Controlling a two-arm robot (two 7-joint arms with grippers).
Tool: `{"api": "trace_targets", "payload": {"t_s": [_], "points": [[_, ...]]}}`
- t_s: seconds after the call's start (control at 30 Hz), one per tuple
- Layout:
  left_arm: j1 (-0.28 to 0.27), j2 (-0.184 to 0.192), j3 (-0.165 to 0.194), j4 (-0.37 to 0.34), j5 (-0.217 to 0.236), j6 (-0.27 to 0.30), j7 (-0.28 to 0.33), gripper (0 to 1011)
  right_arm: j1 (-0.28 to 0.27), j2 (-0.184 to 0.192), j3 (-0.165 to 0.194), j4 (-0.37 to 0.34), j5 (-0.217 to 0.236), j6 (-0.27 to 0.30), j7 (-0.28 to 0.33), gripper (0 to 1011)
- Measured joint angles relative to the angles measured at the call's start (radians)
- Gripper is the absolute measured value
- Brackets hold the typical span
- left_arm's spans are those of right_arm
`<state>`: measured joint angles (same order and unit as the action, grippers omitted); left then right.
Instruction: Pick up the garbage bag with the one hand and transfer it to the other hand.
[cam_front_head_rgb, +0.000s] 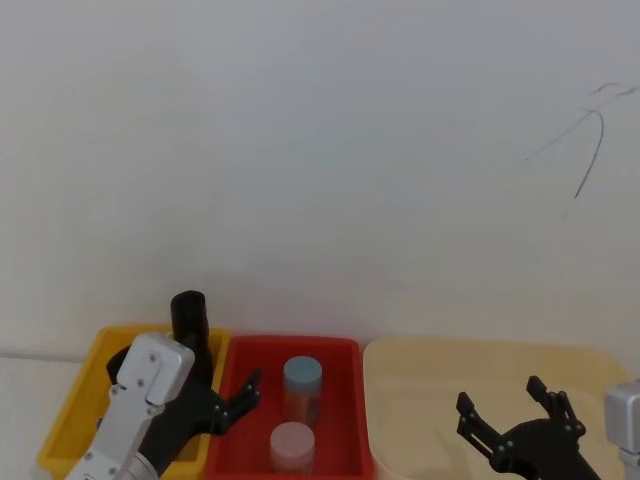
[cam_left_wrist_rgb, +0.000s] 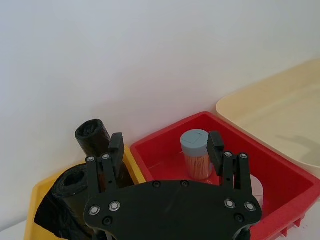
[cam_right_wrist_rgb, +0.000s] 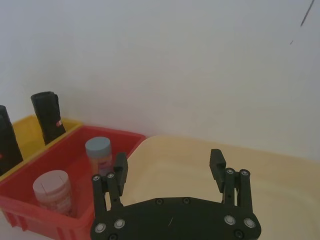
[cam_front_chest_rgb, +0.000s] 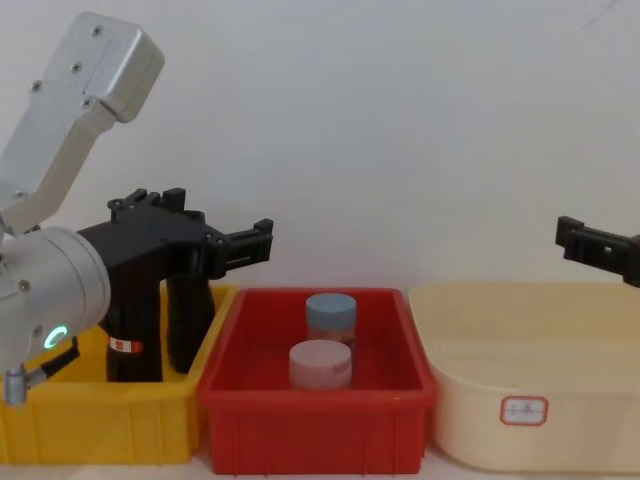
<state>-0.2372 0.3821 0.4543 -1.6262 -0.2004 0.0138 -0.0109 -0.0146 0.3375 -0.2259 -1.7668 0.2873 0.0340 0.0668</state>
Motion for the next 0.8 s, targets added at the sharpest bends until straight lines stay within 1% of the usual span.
{"api": "trace_targets", "payload": {"t_s": [0.8], "points": [[0.000, 0.000, 0.000, 0.000, 0.000, 0.000, 0.000, 1001, 0.000, 0.000, 0.000, 0.000, 0.000, 0.000, 0.000, 1000]]}}
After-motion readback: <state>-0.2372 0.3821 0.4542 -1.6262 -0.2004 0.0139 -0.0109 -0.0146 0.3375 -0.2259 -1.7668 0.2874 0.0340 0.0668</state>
